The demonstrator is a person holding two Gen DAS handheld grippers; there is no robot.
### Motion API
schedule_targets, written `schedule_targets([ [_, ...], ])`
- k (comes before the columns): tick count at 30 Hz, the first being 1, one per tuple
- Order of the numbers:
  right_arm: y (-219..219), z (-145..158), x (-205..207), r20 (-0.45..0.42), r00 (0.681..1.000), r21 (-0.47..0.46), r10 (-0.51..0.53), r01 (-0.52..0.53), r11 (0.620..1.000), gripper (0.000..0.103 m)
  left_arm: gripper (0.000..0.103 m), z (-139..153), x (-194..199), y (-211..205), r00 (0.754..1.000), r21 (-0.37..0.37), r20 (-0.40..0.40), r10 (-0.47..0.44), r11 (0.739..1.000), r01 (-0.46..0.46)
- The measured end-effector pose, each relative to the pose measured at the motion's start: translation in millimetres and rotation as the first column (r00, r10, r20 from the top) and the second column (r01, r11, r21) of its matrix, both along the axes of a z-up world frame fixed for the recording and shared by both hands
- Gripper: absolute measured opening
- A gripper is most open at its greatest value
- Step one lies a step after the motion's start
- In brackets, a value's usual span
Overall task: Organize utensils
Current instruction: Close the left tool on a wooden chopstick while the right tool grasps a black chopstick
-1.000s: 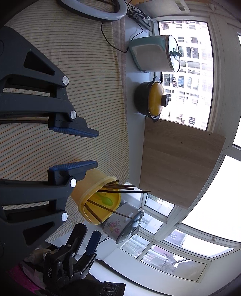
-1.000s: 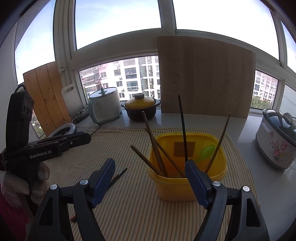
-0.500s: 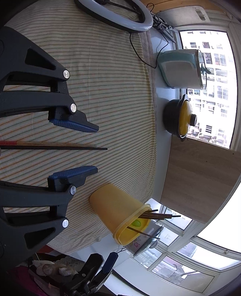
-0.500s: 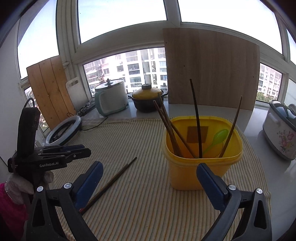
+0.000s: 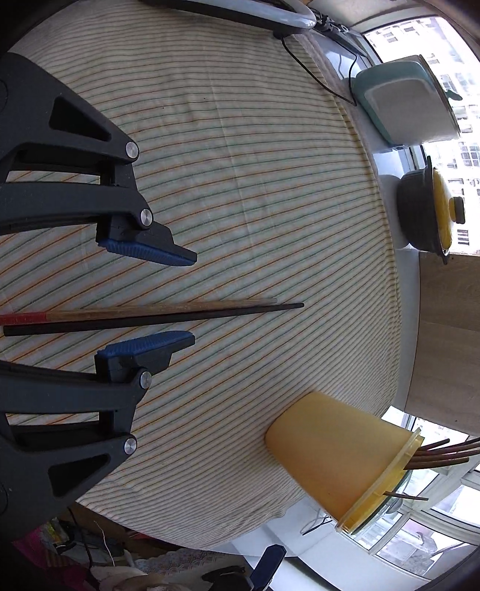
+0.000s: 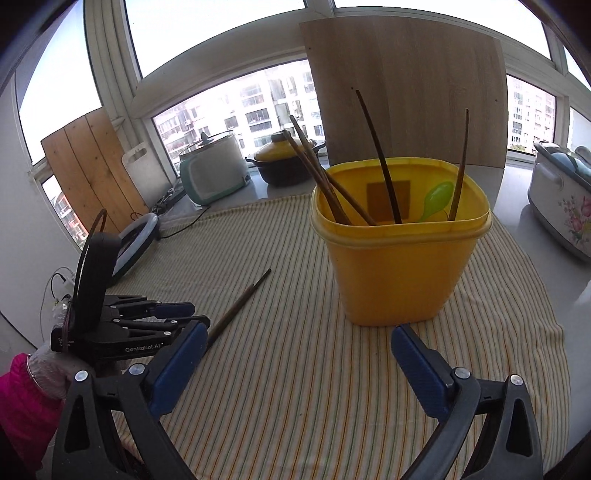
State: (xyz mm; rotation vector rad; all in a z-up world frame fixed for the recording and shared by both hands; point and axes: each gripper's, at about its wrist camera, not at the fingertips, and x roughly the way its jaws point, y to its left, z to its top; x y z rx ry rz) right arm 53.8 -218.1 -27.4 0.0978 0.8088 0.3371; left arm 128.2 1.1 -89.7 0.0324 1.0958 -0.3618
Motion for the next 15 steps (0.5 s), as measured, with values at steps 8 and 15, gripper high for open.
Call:
schedule_targets([
  [8, -8, -13, 1, -0.051, 0.999, 0.033, -0.015, 0.017, 0.999, 0.095, 0.028, -10, -1, -8, 0.999, 0.065, -0.021, -0.028, 0.997, 0.029],
  [15, -11, -13, 4, -0.058, 0.998, 0.041, -0.025, 0.028, 0.999, 0.095, 0.021, -13, -2, -11, 0.999, 0.085, -0.025, -0.036, 0.996, 0.038],
])
